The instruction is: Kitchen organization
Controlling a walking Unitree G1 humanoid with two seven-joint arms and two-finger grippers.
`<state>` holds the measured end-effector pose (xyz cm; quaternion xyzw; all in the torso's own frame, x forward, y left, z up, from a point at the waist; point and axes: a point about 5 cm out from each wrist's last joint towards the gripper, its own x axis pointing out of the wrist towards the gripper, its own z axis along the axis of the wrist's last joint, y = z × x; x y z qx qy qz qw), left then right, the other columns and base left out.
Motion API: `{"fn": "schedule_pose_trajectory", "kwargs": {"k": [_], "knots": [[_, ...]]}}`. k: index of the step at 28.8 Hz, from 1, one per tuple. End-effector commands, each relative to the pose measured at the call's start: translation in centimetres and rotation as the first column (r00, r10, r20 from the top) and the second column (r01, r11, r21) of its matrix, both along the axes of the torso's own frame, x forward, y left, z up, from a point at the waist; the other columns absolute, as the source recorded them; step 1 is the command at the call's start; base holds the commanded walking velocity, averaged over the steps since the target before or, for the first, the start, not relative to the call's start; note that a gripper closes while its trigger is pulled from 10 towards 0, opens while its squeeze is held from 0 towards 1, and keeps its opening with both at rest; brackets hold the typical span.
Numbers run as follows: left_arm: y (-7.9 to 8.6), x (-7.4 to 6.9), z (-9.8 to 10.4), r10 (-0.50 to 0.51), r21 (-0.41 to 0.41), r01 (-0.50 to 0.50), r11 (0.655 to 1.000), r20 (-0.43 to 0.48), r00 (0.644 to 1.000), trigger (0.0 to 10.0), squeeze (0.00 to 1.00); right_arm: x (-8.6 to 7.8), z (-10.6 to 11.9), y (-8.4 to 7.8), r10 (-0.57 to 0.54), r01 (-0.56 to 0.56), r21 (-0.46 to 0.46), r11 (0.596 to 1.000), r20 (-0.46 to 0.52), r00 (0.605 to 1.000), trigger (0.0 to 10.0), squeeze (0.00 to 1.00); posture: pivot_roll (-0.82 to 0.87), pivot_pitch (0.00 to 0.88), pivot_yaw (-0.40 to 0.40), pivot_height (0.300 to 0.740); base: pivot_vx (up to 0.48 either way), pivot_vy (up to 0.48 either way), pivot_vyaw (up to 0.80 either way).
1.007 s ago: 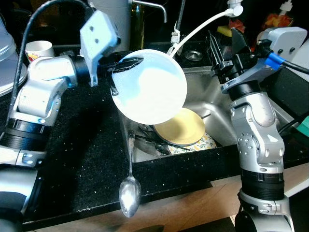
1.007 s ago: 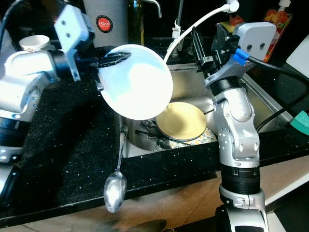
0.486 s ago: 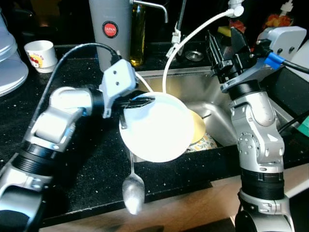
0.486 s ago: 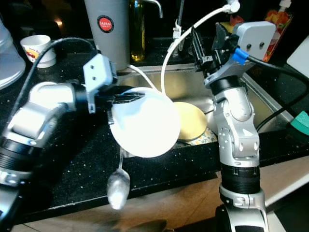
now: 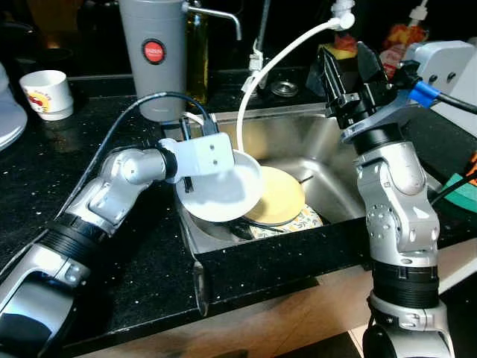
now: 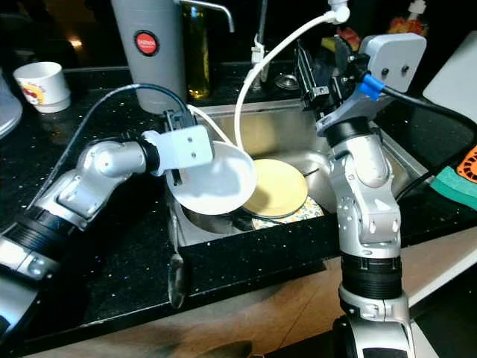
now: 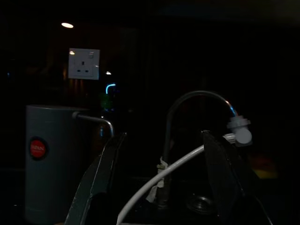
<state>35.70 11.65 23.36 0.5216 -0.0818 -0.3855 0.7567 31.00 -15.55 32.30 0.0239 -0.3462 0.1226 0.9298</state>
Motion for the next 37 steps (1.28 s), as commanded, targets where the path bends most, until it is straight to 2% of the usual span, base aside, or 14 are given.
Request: {"fn": "schedule_pose_trajectory", "kwargs": {"k": [1,4,7,9,10,12,13,14,17,19,23,26,30,37], "knots": [[2.2,0.9,-1.1,0.116,0.072,-0.115,0.991,-0.008,0.993,10.0,0.01,0.0,0.3,-0.4,-0.011,0.011,0.003,1.0,0.012,1.0,10.0,0.0,0.07,0.006,-0.063,0.74,0.0,0.0,0.0],[2.6,1.9,0.1,0.172,0.051,-0.177,0.983,0.088,0.981,10.0,0.01,0.1,0.3,-0.4,-0.011,0.011,0.003,1.0,0.014,1.0,10.0,0.0,0.07,0.005,-0.062,0.74,0.0,0.0,0.0],[3.1,3.1,2.7,0.276,-0.049,-0.272,0.961,0.248,0.929,10.0,0.02,0.0,0.3,-0.4,-0.012,0.012,0.004,1.0,0.017,1.0,10.0,0.0,0.07,0.005,-0.062,0.74,0.0,0.0,0.0],[3.6,3.6,4.9,0.364,-0.188,-0.318,0.929,0.317,0.876,10.0,0.02,0.0,0.3,-0.4,-0.012,0.012,0.005,1.0,0.017,1.0,10.0,0.0,0.07,0.005,-0.062,0.74,0.0,0.0,0.0],[3.6,3.6,4.9,0.364,-0.188,-0.318,0.929,0.317,0.876,10.0,0.02,0.0,0.3,-0.4,-0.012,0.012,0.005,1.0,0.017,1.0,10.0,0.0,0.07,0.005,-0.062,0.74,0.0,0.0,0.0],[4.4,3.6,7.5,0.45,-0.409,-0.313,0.857,0.3,0.841,10.0,0.02,-0.1,0.3,-0.4,-0.012,0.012,0.004,1.0,0.016,1.0,10.0,0.0,0.06,0.012,-0.065,0.74,0.0,0.0,0.0],[4.4,3.6,7.5,0.45,-0.409,-0.313,0.857,0.3,0.841,10.0,0.02,-0.1,0.3,-0.4,-0.012,0.012,0.004,1.0,0.016,1.0,10.0,0.0,0.06,0.012,-0.065,0.74,0.0,0.0,0.0],[4.8,3.6,8.3,0.472,-0.489,-0.304,0.818,0.266,0.841,10.0,0.02,-0.1,0.3,-0.4,-0.011,0.011,0.003,1.0,0.015,1.0,10.0,0.0,0.06,0.012,-0.065,0.74,0.0,0.0,0.0],[5.6,2.9,9.6,0.364,-0.6,-0.208,0.773,0.151,0.919,10.0,0.0,-0.2,0.3,-0.5,-0.011,0.011,-0.001,1.0,0.013,1.0,10.0,0.0,0.06,0.014,-0.069,0.74,0.0,0.0,0.0],[5.7,2.6,9.8,0.316,-0.605,-0.171,0.777,0.141,0.938,10.0,0.0,-0.2,0.3,-0.5,-0.01,0.01,-0.003,1.0,0.013,1.0,10.0,0.0,0.06,0.017,-0.071,0.74,0.0,0.0,0.0],[6.3,-0.8,10.6,-0.023,-0.552,0.082,0.83,0.113,0.993,10.0,0.0,-0.3,0.5,-0.5,-0.004,0.004,-0.007,1.0,0.018,1.0,10.0,0.0,0.06,0.019,-0.069,0.74,0.0,0.0,0.0],[6.5,-1.6,10.8,-0.083,-0.538,0.126,0.834,0.102,0.991,10.0,0.0,-0.3,0.6,-0.5,-0.003,0.003,-0.007,1.0,0.02,1.0,10.0,0.0,0.07,0.021,-0.068,0.74,0.0,0.0,0.0],[7.4,-4.6,11.4,-0.256,-0.43,0.245,0.869,0.033,0.966,10.0,0.0,-0.4,0.9,-0.8,0.017,-0.017,0.019,1.0,0.023,1.0,10.0,0.0,0.08,0.022,-0.074,0.74,0.0,0.0,0.0],[8.3,-6.5,13.6,-0.33,-0.423,0.313,0.85,0.036,0.943,10.0,0.0,-0.3,1.2,-1.1,0.069,-0.07,0.075,0.995,0.02,0.997,10.0,0.0,0.09,0.022,-0.087,0.74,0.0,0.0,0.0]]}}
